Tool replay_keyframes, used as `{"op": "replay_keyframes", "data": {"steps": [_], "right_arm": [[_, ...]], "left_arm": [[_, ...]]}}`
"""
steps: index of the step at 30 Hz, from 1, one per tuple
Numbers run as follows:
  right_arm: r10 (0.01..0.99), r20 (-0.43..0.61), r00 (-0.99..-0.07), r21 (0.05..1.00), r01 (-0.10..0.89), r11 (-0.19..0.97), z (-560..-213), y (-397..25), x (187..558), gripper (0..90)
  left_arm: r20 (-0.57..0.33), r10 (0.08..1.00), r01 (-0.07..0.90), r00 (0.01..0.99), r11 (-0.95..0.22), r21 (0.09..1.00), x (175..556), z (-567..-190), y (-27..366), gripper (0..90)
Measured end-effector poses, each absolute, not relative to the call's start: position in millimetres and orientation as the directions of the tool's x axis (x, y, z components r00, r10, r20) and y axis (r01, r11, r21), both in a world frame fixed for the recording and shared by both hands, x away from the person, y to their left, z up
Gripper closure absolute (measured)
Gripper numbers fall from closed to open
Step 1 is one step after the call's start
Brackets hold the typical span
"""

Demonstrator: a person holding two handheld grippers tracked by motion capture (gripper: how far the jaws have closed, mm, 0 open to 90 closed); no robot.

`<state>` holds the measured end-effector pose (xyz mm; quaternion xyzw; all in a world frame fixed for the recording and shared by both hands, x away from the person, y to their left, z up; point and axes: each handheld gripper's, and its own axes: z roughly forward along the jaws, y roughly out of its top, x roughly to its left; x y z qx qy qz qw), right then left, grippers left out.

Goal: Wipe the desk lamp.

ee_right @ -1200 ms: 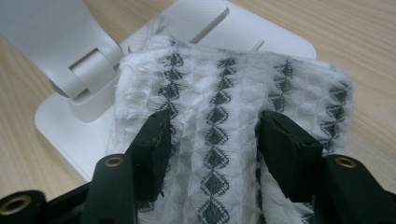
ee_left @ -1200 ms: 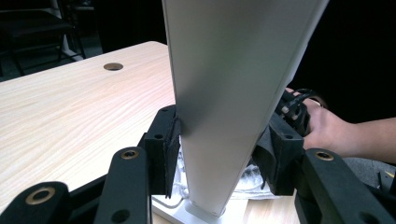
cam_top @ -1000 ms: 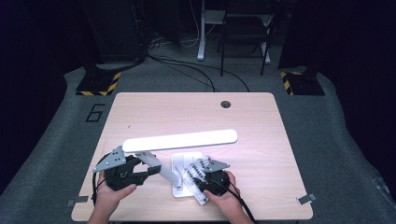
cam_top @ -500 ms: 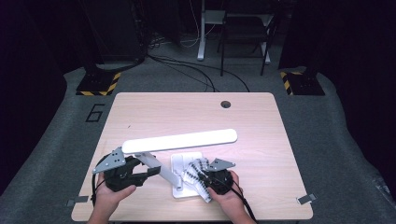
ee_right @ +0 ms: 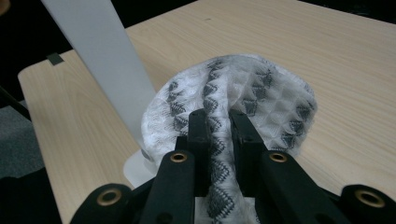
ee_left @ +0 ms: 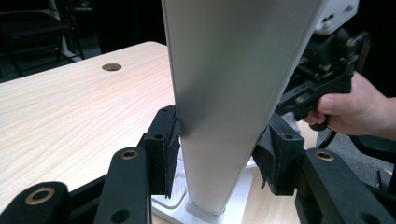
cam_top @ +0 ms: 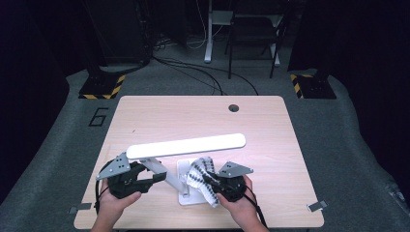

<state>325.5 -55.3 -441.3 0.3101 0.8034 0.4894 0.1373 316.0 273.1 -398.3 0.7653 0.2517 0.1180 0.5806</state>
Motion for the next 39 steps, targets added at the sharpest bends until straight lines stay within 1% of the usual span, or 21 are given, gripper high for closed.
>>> {"op": "replay_keyframes", "data": {"steps": [10, 13, 19, 23, 30, 39], "right_arm": [[0.570, 0.158, -0.807, 0.899, 0.356, 0.255, -429.8, -44.5, 318.2, 80.4], [0.552, 0.156, -0.819, 0.909, 0.338, 0.244, -429.0, -39.0, 317.9, 80.4], [0.539, 0.151, -0.828, 0.895, 0.347, 0.282, -440.9, -25.4, 321.9, 80.3], [0.535, 0.169, -0.828, 0.883, 0.368, 0.291, -450.5, -15.2, 325.4, 80.2], [0.517, 0.160, -0.841, 0.889, 0.350, 0.295, -448.7, -1.1, 324.8, 80.1], [0.528, 0.149, -0.836, 0.879, 0.357, 0.317, -459.8, 2.5, 328.5, 80.1]], "left_arm": [[-0.108, 0.525, 0.248, 0.844, -0.204, 0.947, 315.7, -397.8, 272.8, 53.7], [-0.107, 0.526, 0.248, 0.844, -0.205, 0.947, 315.6, -397.7, 272.6, 53.7], [-0.102, 0.525, 0.245, 0.845, -0.210, 0.947, 315.7, -397.4, 272.6, 53.7], [-0.102, 0.525, 0.244, 0.845, -0.210, 0.947, 315.6, -397.4, 272.3, 53.7], [-0.100, 0.532, 0.244, 0.841, -0.209, 0.947, 315.0, -397.4, 272.0, 53.8], [-0.100, 0.529, 0.243, 0.843, -0.209, 0.947, 315.3, -397.6, 271.8, 53.8]]}}
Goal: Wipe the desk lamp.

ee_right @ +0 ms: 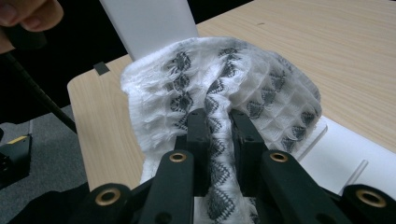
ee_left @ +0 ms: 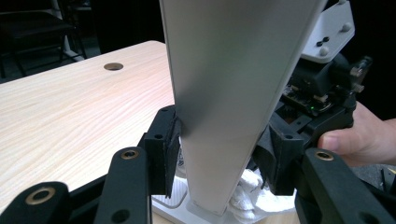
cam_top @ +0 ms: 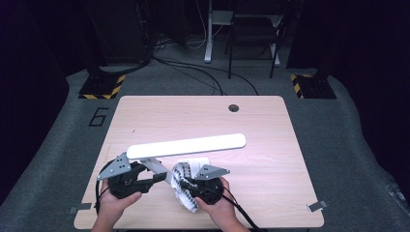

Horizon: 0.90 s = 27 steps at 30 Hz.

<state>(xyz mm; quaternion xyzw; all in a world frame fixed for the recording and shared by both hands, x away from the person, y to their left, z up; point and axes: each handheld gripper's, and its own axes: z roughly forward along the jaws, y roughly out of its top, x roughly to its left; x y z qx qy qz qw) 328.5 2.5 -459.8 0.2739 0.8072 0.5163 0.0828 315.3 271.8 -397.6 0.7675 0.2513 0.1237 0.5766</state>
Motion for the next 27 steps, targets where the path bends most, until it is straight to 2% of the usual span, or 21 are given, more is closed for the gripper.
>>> {"op": "replay_keyframes", "data": {"steps": [12, 20, 27], "right_arm": [[0.579, 0.148, -0.802, 0.827, 0.421, 0.372, -490.2, -4.1, 333.9, 80.2], [0.589, 0.104, -0.802, 0.798, 0.421, 0.432, -500.6, -8.2, 334.8, 80.3], [0.599, 0.104, -0.794, 0.794, 0.429, 0.430, -500.6, -7.9, 332.9, 80.2]], "left_arm": [[-0.096, 0.530, 0.241, 0.842, -0.211, 0.947, 315.0, -397.4, 271.2, 53.8], [-0.097, 0.530, 0.241, 0.842, -0.209, 0.948, 315.0, -397.6, 271.2, 53.8], [-0.096, 0.532, 0.240, 0.841, -0.208, 0.948, 314.7, -397.7, 270.6, 53.9]]}}
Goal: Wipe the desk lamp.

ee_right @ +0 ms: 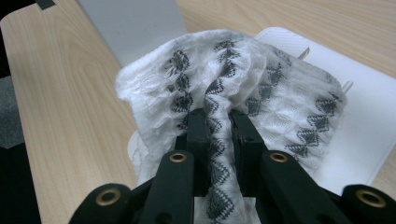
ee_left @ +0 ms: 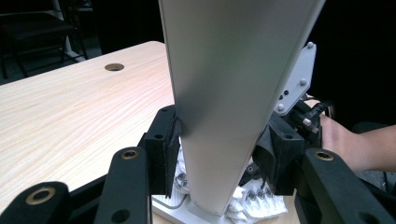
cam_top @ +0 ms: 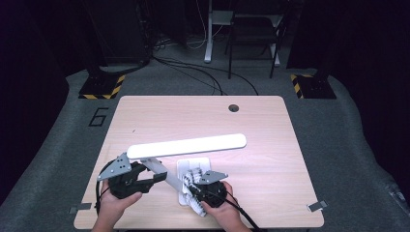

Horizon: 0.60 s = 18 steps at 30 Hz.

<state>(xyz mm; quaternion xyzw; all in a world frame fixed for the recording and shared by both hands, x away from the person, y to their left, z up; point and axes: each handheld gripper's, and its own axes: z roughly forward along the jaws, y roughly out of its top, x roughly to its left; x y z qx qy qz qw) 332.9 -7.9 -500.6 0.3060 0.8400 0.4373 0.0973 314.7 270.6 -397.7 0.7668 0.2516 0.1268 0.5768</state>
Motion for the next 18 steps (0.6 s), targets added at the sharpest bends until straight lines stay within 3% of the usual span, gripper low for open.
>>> {"op": "replay_keyframes", "data": {"steps": [18], "right_arm": [[0.546, 0.100, -0.832, 0.872, 0.337, 0.355, -454.0, 6.9, 325.9, 80.2]], "left_arm": [[-0.091, 0.532, 0.239, 0.842, -0.216, 0.947, 313.9, -397.0, 270.1, 53.8]]}}
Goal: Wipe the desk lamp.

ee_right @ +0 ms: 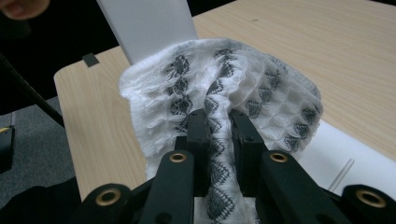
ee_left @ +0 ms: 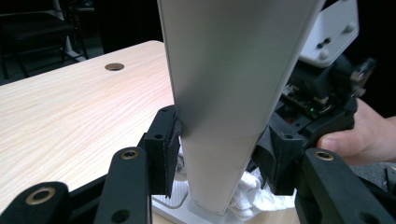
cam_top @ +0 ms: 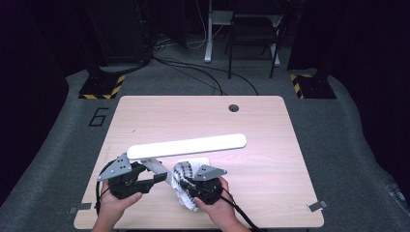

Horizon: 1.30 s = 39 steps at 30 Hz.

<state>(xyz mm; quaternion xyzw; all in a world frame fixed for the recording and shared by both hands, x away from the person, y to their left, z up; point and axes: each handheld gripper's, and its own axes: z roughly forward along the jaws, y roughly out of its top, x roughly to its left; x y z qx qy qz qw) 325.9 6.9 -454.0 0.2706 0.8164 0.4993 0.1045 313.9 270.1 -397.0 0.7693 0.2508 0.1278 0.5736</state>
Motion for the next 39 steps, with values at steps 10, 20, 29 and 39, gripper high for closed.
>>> {"op": "replay_keyframes", "data": {"steps": [10, 20, 29, 39], "right_arm": [[0.539, 0.095, -0.837, 0.899, 0.305, 0.315, -437.4, 11.6, 320.7, 80.1], [0.546, 0.086, -0.833, 0.894, 0.306, 0.326, -446.1, 8.2, 320.4, 79.7], [0.566, 0.086, -0.820, 0.893, 0.315, 0.321, -448.6, -2.8, 320.9, 79.6], [0.597, 0.075, -0.799, 0.909, 0.300, 0.287, -438.7, -25.3, 320.8, 79.7]], "left_arm": [[-0.094, 0.532, 0.241, 0.842, -0.214, 0.947, 313.6, -397.2, 269.7, 53.8], [-0.105, 0.525, 0.241, 0.845, -0.197, 0.950, 314.2, -401.7, 270.5, 52.7], [-0.110, 0.525, 0.257, 0.844, -0.217, 0.942, 318.3, -418.4, 265.7, 48.5], [-0.117, 0.492, 0.268, 0.862, -0.248, 0.931, 321.3, -435.6, 259.4, 49.5]]}}
